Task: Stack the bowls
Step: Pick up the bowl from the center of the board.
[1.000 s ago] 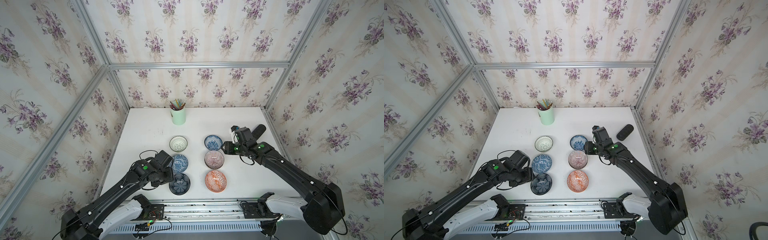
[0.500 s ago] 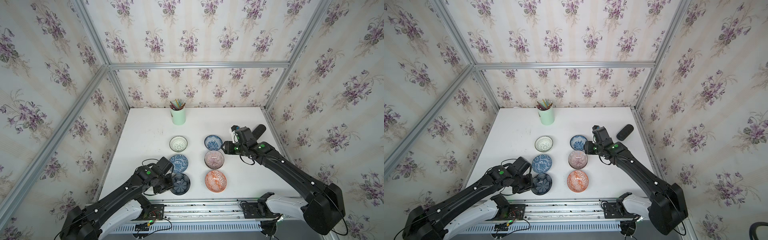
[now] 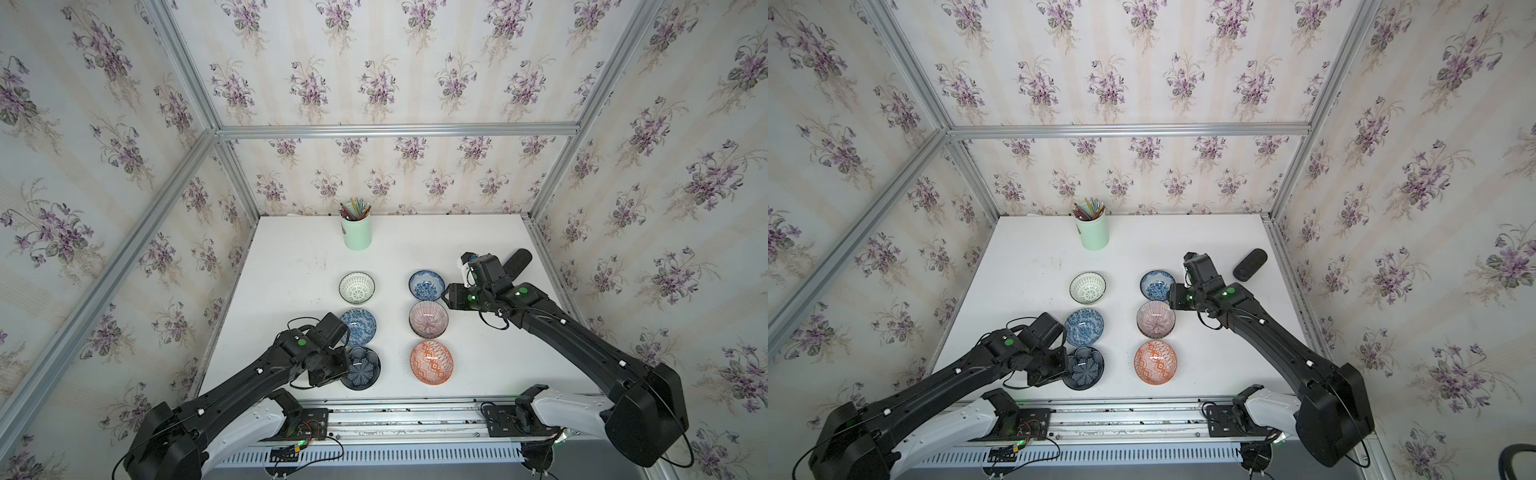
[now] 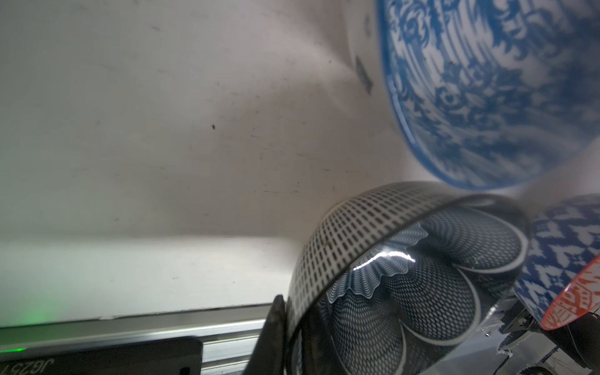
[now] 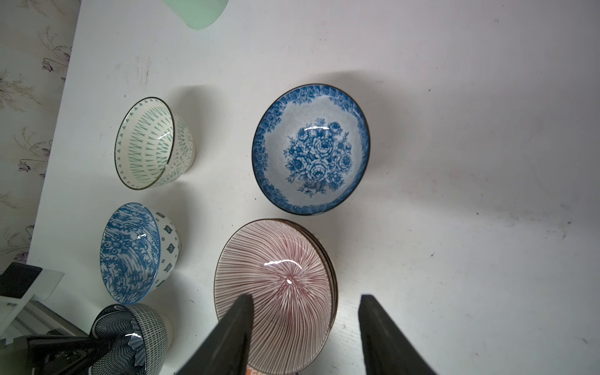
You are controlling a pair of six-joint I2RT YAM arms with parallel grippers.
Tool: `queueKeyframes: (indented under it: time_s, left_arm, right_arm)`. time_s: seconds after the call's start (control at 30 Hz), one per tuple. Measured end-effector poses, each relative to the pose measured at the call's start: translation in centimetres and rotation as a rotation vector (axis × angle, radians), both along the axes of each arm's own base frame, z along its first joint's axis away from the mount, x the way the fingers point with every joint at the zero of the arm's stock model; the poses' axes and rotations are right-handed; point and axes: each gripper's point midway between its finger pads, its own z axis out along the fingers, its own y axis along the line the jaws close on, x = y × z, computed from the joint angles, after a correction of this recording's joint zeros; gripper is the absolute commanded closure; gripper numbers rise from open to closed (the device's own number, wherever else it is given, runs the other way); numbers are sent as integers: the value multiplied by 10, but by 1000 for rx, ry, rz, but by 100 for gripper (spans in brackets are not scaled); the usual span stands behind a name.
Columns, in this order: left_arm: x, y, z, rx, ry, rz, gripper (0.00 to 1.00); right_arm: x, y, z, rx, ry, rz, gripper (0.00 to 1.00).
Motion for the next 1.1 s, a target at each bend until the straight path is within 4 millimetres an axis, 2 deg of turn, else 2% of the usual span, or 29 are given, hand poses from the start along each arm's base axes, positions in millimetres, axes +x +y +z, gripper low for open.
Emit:
queueKeyframes:
  time_s: [0.17, 0.4, 0.53, 0.67, 0.73, 0.87, 0.97, 1.1]
  left_arm:
    - [-1, 2, 3, 2, -8, -8, 99]
    - [-5, 7, 11, 9, -12, -22, 100]
    - [-8, 6, 27, -17, -32, -35, 100]
    - [-6, 2, 57, -54, -67, -61, 100]
    - [-1, -2, 73, -59, -85, -75, 100]
    - [24, -21, 104, -63, -125, -121, 100]
    - [44, -37, 115, -52, -130, -167, 100]
    - [68, -59, 121, -49, -131, -227, 100]
  right_arm:
    - [-1, 1, 0, 4, 7, 6, 44]
    - [-2, 2, 0, 7, 13, 10, 44]
    - [-4, 4, 4, 16, 20, 19, 46]
    - [-4, 11, 15, 49, 13, 40, 50]
    - [-4, 16, 23, 70, 8, 57, 51]
    - [-10, 32, 42, 116, 1, 113, 53]
    - [-22, 55, 56, 165, 6, 200, 54]
    - [-30, 69, 59, 179, 29, 252, 56]
